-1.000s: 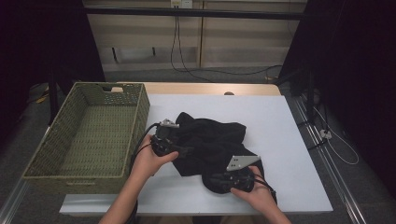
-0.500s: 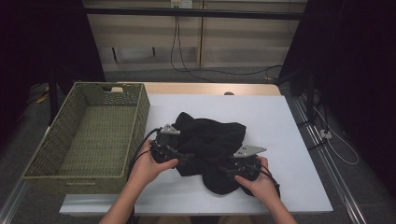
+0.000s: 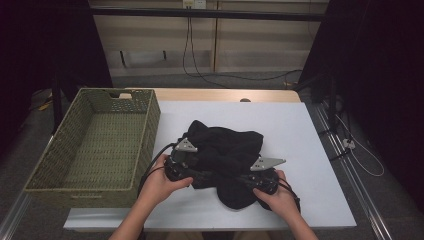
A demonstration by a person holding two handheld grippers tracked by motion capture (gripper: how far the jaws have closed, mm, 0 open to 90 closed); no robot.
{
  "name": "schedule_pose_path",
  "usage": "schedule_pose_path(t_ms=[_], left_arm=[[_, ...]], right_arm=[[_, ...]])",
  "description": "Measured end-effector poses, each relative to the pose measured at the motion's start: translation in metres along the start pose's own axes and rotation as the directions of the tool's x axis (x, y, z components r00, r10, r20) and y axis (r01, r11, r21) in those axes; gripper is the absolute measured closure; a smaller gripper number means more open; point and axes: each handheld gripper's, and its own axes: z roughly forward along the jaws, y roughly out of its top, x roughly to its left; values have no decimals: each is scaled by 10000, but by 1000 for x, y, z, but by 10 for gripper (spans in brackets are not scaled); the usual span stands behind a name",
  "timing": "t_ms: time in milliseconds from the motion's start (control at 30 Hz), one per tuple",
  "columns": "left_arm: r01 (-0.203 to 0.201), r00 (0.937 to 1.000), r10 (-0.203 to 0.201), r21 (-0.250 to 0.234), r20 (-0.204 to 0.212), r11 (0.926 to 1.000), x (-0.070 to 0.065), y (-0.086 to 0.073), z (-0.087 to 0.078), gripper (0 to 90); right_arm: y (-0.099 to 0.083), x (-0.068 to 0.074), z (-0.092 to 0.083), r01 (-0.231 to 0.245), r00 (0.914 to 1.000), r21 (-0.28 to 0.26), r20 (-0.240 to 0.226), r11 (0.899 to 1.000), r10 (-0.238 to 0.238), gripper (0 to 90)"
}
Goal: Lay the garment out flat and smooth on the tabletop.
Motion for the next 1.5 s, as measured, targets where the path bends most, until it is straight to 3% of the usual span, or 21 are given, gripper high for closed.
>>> schedule_pose_path(t_ms=[100,200,400,467,567,667,733,767,867,900,933,1067,1267,1367,1500], left_arm=[[-194,9997,196,140,-141,9997,-2,-3,9,345],[-846,9945,859,231,-591,9961,0,-7,22,318],[-865,9930,892,377,-772,9955,8,-14,41,304],[-788,9939,831,604,-723,9951,10,-16,44,312],[-1058,9897,1117,679,-892,9921,6,-17,46,384],[-992,9901,1071,871,-904,9912,1,-16,43,547],[-608,9973,653,1160,-348,9914,2,-14,41,688],[-574,9975,615,1103,-335,9922,2,-15,40,733],[-473,9989,478,1353,-6,9897,2,-15,37,784],[-308,9995,298,1392,94,9898,0,-16,37,792],[-457,9988,425,1586,232,9863,-1,-16,35,796],[-243,9978,137,1637,656,9862,-4,-18,29,802],[-44,9944,-120,1553,1045,9879,-5,-25,15,802],[114,9917,-303,1499,1246,9886,-5,-27,8,801],[65,9917,-247,1429,1260,9897,-6,-29,0,801]], right_arm=[[-1,4,-1,73,9999,44,-134,10000,-73,859],[-2,10,-1,166,9980,84,-618,9998,-161,858],[1,26,3,554,9904,224,-1278,9982,-521,857],[2,29,4,469,9858,228,-1624,9986,-426,855],[3,30,3,566,9883,158,-1428,9983,-538,807],[6,27,-1,493,9926,-156,-1103,9987,-507,717],[8,24,-5,384,9965,-479,-727,9981,-418,635],[9,22,-6,280,9985,-679,-458,9973,-312,575],[11,16,-12,161,9998,-1160,110,9931,-150,497],[11,15,-13,140,9998,-1280,187,9917,-117,485],[12,14,-13,124,9996,-1377,261,9904,-89,458],[16,12,-9,157,9984,-1491,563,9887,-73,400],[27,13,3,349,9985,-1561,461,9871,-280,386],[31,15,12,546,9979,-1307,425,9899,-495,432],[34,19,24,909,9959,-799,62,9927,-907,589]])
